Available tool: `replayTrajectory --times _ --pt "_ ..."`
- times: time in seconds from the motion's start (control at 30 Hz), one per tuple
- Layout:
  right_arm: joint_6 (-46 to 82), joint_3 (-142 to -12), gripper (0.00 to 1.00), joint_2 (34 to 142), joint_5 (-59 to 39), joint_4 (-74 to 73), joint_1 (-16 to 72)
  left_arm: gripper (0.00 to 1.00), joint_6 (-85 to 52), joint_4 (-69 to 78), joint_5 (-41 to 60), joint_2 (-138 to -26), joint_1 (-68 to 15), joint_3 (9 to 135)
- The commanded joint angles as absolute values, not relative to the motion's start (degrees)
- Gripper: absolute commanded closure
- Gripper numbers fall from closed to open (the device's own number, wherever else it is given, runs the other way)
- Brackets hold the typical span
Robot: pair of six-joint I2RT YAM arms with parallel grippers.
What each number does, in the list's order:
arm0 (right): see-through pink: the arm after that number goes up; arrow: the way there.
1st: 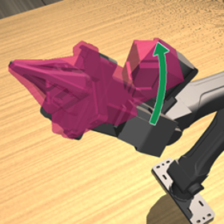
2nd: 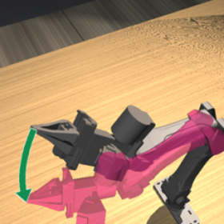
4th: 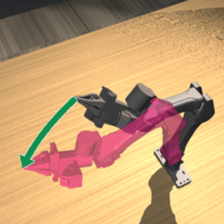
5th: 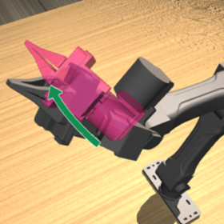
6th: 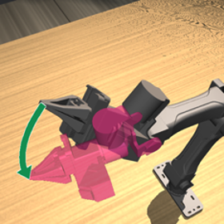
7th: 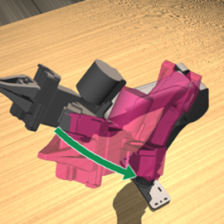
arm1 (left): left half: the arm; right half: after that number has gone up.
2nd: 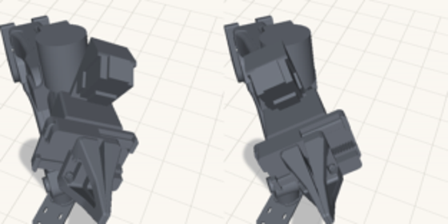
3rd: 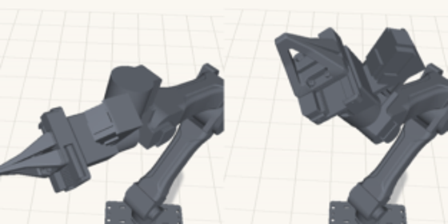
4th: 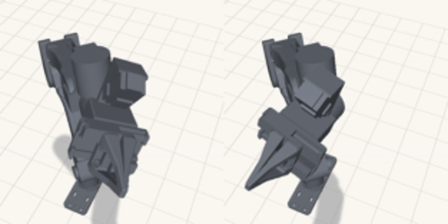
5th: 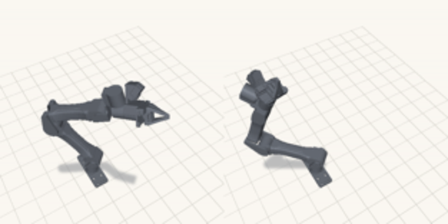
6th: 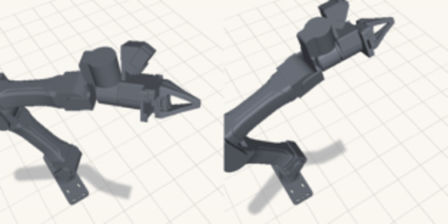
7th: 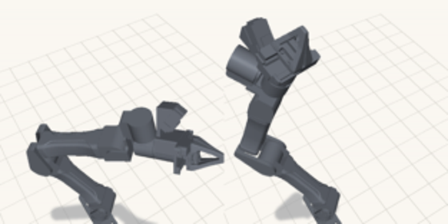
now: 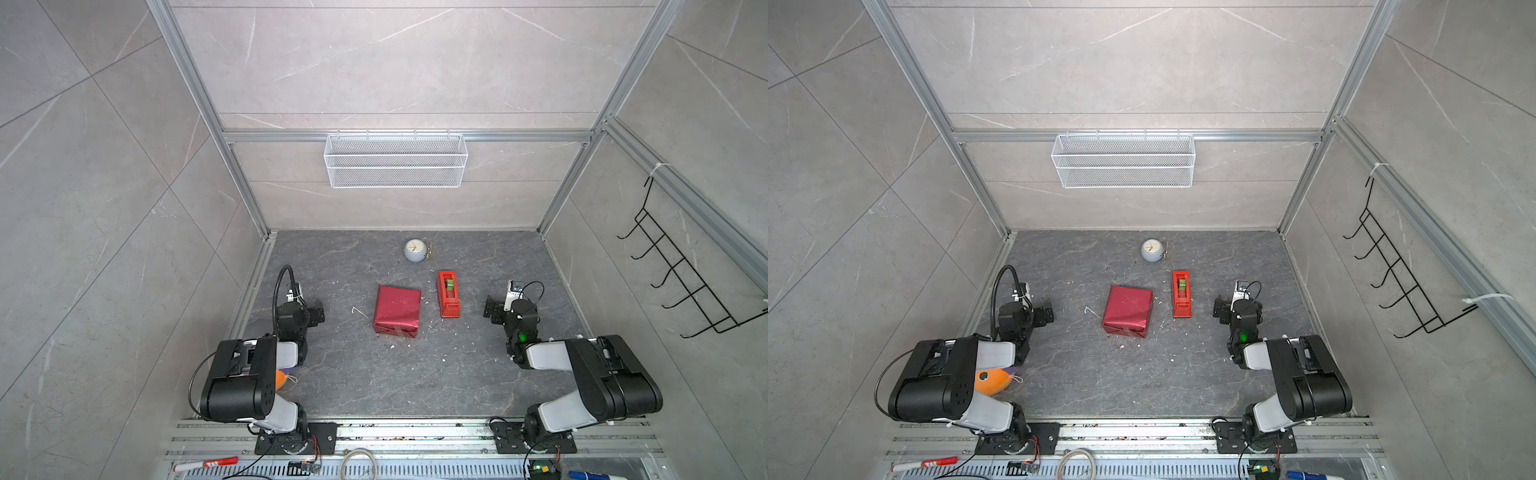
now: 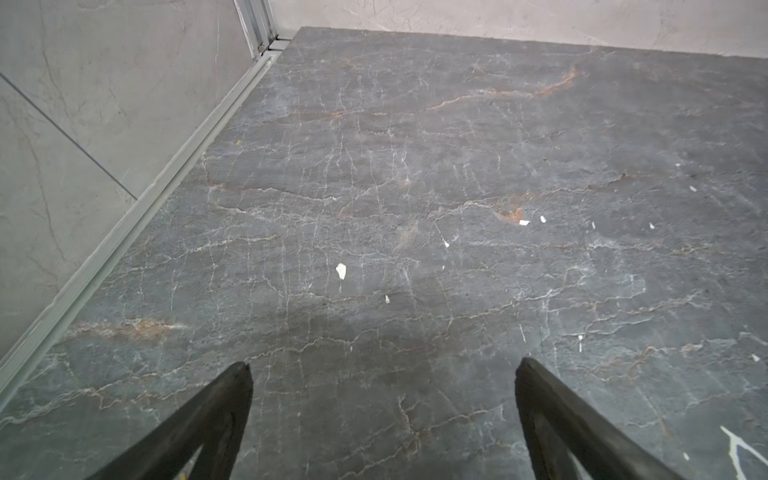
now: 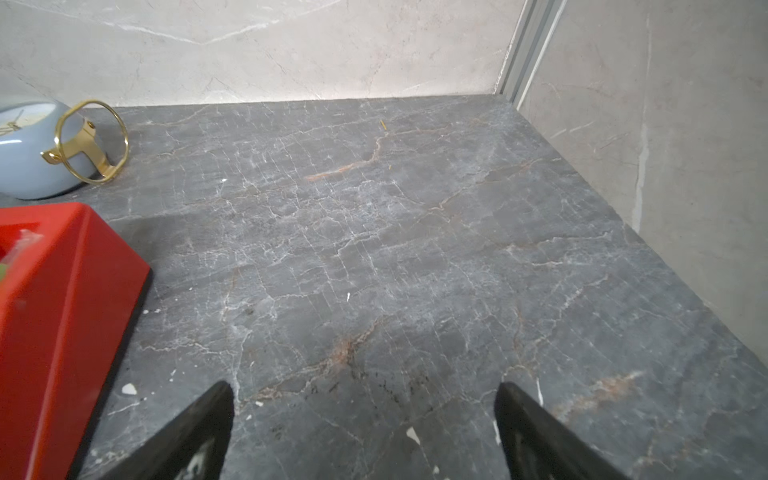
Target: Wrap the gift box in paper
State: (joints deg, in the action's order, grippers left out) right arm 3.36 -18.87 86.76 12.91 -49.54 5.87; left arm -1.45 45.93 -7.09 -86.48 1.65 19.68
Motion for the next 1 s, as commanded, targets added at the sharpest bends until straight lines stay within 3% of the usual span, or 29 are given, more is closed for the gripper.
replayTrajectory --times 0.0,0.97 --pt "2.1 -19.5 0.01 86.7 11.4 -52.4 6.0 0.00 -0.3 48.5 -5.7 -85.9 2.0 20.6" --pt "1.0 -20.0 0.01 86.8 12.8 -51.3 7.3 0.00 -0.2 48.2 -5.4 -85.9 2.0 20.7"
